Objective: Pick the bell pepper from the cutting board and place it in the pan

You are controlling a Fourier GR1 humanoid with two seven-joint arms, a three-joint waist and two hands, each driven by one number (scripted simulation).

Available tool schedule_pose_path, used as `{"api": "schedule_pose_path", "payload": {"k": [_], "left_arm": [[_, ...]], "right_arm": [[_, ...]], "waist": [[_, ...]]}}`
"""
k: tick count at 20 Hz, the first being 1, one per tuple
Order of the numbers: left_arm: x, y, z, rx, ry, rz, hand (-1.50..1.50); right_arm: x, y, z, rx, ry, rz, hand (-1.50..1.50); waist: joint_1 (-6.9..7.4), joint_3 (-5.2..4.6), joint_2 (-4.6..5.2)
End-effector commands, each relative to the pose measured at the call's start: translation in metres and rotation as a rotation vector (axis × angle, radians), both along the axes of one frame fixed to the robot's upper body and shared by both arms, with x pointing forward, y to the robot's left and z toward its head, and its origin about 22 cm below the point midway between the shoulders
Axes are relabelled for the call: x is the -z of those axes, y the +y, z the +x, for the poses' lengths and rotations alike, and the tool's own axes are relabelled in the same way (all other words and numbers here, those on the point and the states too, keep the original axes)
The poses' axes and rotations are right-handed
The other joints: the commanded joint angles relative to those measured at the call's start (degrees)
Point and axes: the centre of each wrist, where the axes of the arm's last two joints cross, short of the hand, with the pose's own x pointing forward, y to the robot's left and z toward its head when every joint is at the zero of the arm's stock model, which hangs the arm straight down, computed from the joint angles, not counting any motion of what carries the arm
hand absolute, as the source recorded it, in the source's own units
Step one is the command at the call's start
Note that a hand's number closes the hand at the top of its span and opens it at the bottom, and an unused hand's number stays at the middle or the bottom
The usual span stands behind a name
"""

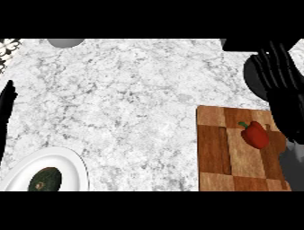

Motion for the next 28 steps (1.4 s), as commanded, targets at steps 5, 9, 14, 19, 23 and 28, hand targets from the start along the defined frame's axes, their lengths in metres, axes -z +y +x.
{"api": "schedule_pose_path", "payload": {"k": [5,9,14,19,23,28], "left_arm": [[-0.008,-0.048,0.020,0.121,-0.025,-0.234,0.00],[0.005,-0.062,0.023,0.114,0.072,-0.384,0.00],[-0.004,-0.068,0.033,0.120,0.071,-0.388,0.00],[-0.009,-0.077,0.041,0.151,0.081,-0.418,0.00],[-0.007,-0.071,0.043,0.148,0.089,-0.402,0.00],[-0.006,-0.066,0.045,0.147,0.106,-0.378,0.00]], "right_arm": [[0.032,0.006,0.009,-0.656,0.208,-0.328,1.50],[0.013,-0.066,0.018,-0.627,0.056,-0.420,-1.50],[-0.024,-0.142,0.022,-0.493,-0.120,-0.486,-1.50],[-0.075,-0.174,0.027,-0.515,-0.146,-0.676,-1.50],[-0.113,-0.170,0.026,-0.529,-0.179,-0.917,-1.50],[-0.140,-0.173,0.032,-0.536,-0.189,-1.010,-1.50]], "waist": [[2.96,-0.31,2.53],[-0.66,0.04,1.91],[-1.01,0.16,1.64],[0.81,-0.04,1.54],[1.49,-0.15,1.41],[1.56,-0.33,1.08]]}}
